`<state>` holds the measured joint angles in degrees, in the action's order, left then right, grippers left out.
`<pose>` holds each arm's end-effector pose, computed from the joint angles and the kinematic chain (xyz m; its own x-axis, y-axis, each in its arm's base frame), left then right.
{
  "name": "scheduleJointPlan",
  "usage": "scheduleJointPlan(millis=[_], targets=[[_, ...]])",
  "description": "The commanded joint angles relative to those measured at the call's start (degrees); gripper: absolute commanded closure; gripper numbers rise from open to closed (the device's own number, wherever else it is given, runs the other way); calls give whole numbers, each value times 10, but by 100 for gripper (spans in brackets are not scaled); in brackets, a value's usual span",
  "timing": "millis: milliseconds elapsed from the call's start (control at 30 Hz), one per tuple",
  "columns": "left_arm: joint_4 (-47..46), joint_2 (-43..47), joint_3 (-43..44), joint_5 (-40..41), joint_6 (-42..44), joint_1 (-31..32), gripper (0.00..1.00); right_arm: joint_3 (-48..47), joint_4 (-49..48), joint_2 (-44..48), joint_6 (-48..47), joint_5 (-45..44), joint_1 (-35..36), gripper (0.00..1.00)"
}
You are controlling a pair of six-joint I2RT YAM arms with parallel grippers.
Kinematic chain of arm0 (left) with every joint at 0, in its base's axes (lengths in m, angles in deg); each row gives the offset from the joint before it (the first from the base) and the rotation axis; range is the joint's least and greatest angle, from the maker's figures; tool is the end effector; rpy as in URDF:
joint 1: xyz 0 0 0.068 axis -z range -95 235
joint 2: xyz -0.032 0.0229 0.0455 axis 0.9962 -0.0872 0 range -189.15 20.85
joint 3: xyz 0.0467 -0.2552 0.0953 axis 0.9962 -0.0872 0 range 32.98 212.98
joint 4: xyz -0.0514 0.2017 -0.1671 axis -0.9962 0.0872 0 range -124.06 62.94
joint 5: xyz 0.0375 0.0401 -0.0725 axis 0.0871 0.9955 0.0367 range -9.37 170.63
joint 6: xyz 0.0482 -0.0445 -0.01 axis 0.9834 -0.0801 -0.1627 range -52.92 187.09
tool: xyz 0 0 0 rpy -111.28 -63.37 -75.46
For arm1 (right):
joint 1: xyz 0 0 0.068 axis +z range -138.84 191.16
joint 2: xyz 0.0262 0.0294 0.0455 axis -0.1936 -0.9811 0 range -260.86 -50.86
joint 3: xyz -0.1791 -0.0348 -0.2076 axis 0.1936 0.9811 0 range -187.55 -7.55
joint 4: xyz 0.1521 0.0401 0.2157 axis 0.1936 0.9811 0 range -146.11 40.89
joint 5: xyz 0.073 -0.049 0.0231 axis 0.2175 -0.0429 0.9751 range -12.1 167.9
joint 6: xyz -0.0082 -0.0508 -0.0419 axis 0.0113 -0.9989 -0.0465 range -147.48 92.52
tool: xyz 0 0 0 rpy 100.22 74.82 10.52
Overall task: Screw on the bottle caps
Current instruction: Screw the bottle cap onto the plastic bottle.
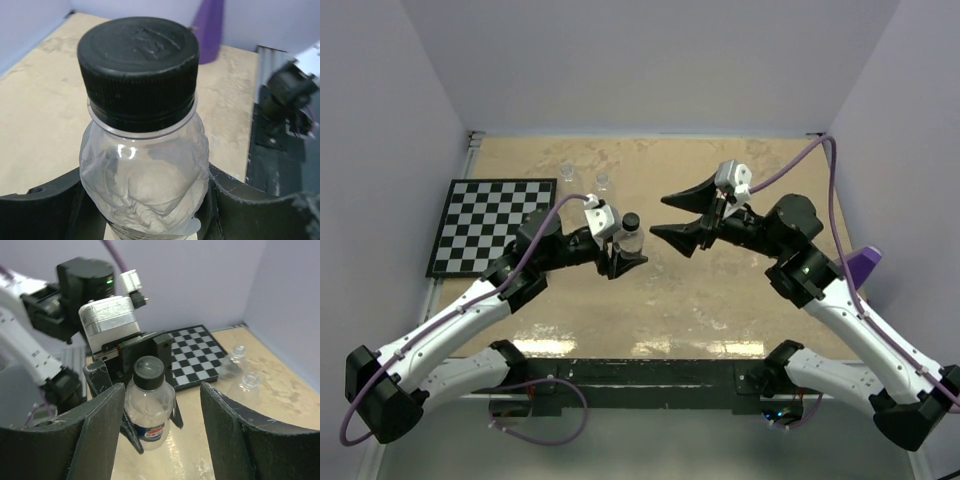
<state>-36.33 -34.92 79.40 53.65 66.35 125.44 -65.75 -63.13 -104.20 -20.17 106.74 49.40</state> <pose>0.1723 -0.1782 0.3384 -0.1058 0.0751 -0.9915 0.9194 0.3872 -0.0688 0.1591 0.1576 0.4339 0.0441 0.1767 -0.9833 -0.9261 0.3764 0.0261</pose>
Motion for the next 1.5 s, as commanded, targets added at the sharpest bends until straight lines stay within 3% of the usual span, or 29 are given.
scheduleJointPlan(millis=[0,433,1167,1467], targets=[[2,-17,39,-166,56,-5,100,-34,4,-27,-63,161,0,35],[19,-55,75,-231,81,-5,100,-61,4,-58,-94,255,0,43],[60,-67,100,-241,102,1,100,-87,4,-86,-81,276,1,59],[64,-69,106,-238,102,3,100,-83,16,-92,-86,281,1,57]])
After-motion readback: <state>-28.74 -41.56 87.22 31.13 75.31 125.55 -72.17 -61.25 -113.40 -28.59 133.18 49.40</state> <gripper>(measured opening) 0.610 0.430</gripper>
